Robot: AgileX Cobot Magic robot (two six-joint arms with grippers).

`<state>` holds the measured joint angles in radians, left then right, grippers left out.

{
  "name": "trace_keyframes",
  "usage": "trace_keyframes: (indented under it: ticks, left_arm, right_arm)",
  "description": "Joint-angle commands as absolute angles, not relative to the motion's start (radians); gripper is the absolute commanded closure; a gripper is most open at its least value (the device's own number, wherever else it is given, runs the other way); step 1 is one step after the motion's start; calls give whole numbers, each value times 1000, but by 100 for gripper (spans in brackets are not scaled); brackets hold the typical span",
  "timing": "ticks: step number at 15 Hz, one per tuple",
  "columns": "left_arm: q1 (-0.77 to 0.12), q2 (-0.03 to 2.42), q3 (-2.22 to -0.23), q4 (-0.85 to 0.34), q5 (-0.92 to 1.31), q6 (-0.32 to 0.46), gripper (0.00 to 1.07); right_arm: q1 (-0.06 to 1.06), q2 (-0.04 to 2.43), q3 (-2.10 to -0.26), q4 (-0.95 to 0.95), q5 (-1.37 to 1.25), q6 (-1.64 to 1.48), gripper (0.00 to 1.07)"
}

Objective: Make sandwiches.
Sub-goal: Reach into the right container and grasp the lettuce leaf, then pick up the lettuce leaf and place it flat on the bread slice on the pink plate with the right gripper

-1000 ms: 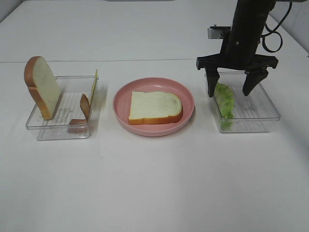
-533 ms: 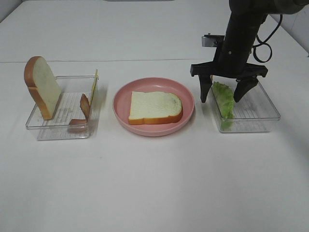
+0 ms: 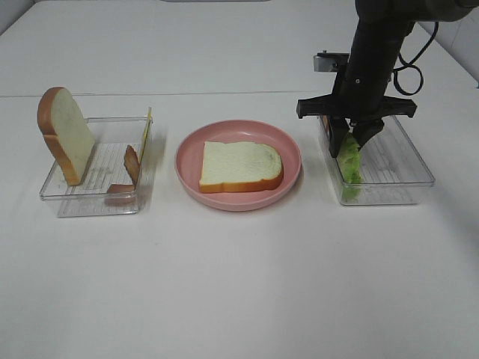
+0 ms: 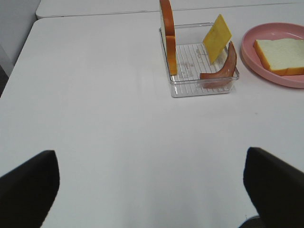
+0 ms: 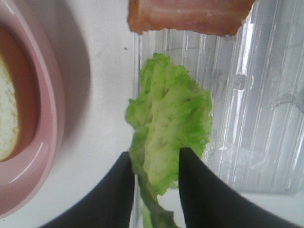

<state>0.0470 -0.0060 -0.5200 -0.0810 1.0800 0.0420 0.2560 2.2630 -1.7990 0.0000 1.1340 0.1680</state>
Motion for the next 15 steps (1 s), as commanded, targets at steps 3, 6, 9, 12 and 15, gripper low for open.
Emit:
trace_keyframes:
  ticks: [3,6,9,12,15]
  left_arm:
    - [47,-25,-517,-80,1076,41,9]
    - [47,-25,-517,-80,1076,41,9]
    - [47,-25,-517,-80,1076,41,9]
    - [47,-25,-517,-80,1076,41,9]
    - [47,-25,-517,-80,1076,41,9]
  right_arm:
    - [254,2262,-1794,13,1148,161,79]
    - [254,2262,-1794,7,1152,161,107]
    - [254,2225,-1794,10,1199,161,107]
    - [254,2074,-1794,93,1205,161,107]
    - [256,2021,-1794,221,1134,140,107]
